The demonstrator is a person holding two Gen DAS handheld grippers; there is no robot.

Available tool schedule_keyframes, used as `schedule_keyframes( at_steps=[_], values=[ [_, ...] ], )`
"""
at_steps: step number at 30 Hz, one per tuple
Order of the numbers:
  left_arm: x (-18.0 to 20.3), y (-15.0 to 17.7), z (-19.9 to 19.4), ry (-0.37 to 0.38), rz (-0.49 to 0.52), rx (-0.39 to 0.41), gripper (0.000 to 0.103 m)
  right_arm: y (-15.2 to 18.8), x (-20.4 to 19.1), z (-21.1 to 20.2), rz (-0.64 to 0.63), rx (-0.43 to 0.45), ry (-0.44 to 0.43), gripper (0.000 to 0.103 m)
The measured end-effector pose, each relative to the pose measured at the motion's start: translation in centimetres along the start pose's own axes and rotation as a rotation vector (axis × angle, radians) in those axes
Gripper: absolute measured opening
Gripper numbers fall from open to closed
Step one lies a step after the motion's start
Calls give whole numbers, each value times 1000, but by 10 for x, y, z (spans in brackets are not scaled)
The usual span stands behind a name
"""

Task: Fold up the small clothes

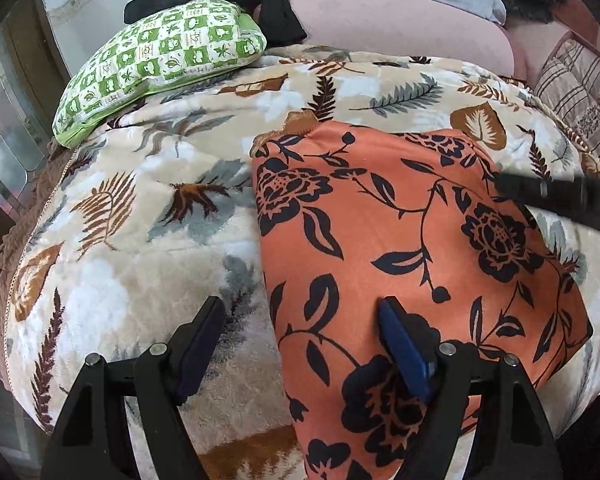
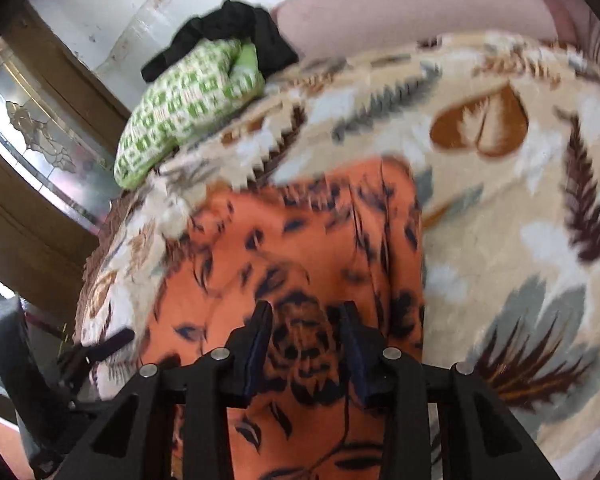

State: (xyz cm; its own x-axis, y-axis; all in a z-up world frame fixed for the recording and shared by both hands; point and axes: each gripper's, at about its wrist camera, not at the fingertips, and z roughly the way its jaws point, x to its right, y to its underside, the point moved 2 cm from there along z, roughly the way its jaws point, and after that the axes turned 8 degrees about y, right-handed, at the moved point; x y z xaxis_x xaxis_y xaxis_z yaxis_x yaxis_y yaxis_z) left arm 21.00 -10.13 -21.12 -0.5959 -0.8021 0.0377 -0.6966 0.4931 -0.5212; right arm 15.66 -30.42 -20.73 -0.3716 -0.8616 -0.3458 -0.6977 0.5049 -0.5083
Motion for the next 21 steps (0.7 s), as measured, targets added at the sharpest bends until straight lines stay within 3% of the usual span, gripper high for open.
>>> schedule_keyframes(
  at_steps=[5, 9, 10, 15, 21],
  values=[
    [2, -3, 5, -5, 25, -2, 81, -35, -8, 9, 33, 50, -4, 41],
    [2, -3, 11, -5, 40, -12, 82, -36, 10, 65, 93, -99, 38, 42],
    [1, -3, 11, -3, 34, -14, 82, -35, 13, 67, 107, -83, 18, 42],
    [2, -1, 3, -20, 23, -3, 82, -38, 12, 39, 120, -56, -13, 42],
    [4, 9, -10, -60, 10, 16, 82, -3, 8, -12, 62, -17, 2, 42]
  ],
)
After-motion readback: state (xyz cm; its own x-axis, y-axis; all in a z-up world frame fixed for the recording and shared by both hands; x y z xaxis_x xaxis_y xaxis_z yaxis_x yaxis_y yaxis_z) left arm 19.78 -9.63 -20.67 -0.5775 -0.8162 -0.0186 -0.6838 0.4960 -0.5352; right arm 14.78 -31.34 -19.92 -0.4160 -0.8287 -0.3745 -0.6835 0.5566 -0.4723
